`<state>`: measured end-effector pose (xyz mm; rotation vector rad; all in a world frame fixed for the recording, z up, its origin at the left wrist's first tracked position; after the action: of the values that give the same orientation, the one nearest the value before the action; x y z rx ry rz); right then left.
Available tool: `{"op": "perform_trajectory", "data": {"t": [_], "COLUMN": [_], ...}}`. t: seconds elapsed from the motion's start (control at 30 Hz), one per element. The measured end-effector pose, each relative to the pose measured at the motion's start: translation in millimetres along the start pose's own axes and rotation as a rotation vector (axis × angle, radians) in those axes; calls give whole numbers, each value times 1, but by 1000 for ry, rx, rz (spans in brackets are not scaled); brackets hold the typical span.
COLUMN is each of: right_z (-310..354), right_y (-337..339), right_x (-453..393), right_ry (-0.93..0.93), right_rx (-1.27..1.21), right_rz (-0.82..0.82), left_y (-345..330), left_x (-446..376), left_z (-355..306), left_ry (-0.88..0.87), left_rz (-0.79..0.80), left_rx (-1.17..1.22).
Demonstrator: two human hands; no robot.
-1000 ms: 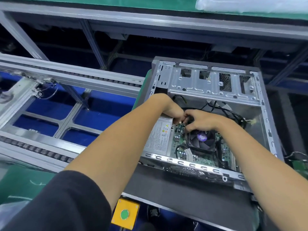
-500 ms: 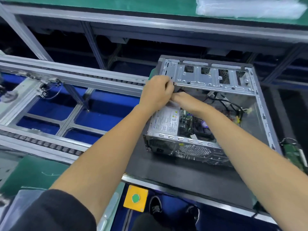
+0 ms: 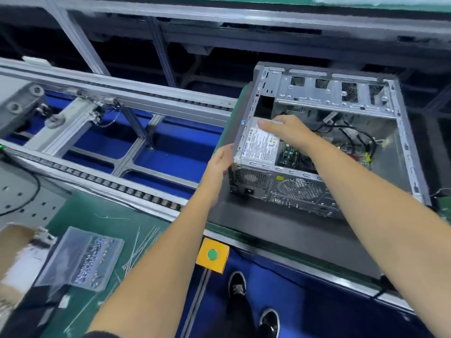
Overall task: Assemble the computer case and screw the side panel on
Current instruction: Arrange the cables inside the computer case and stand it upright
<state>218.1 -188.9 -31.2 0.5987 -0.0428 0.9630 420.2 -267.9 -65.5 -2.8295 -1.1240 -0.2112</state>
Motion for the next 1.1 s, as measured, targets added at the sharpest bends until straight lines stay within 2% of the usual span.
{"op": "perform_trajectory", "data": {"t": [0.07, 0.13, 0.27, 0.47, 0.7, 0.97, 1.1], "right_z": [0, 1, 2, 3, -3, -10, -11], "right_y": [-1, -3, -6, -12, -10, -7, -7], "right_x": [2, 4, 12, 1, -9, -10, -11], "right_ry": [-5, -18, -80, -70, -128, -149, -138], "right_rx": [-22, -40, -53, 15, -97, -185, -198], "right_rz": [-13, -11, 35, 14, 47, 70, 99], "left_y": [3, -1, -10, -5, 16, 20, 25], "left_x": [17, 25, 17, 3, -7, -4, -7], "left_z": [16, 27, 33, 42, 38, 47, 46], "left_ry": [-54, -41, -31, -30, -31, -25, -43], "left_rz": [105, 145, -43, -39, 236, 260, 198], "left_rx": [-135, -281, -481, -456, -585, -569, -585]}}
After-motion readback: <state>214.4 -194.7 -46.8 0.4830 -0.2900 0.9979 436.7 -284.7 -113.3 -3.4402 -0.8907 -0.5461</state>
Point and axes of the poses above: each hand's wrist, its own x-axis away from the middle knuckle, its own y-axis out of the back of the hand, z = x × y, the point moved 3 cm from there along -x, towards the middle knuckle, and after that the axes turned 4 degrees about -y, right-handed, at the moved point
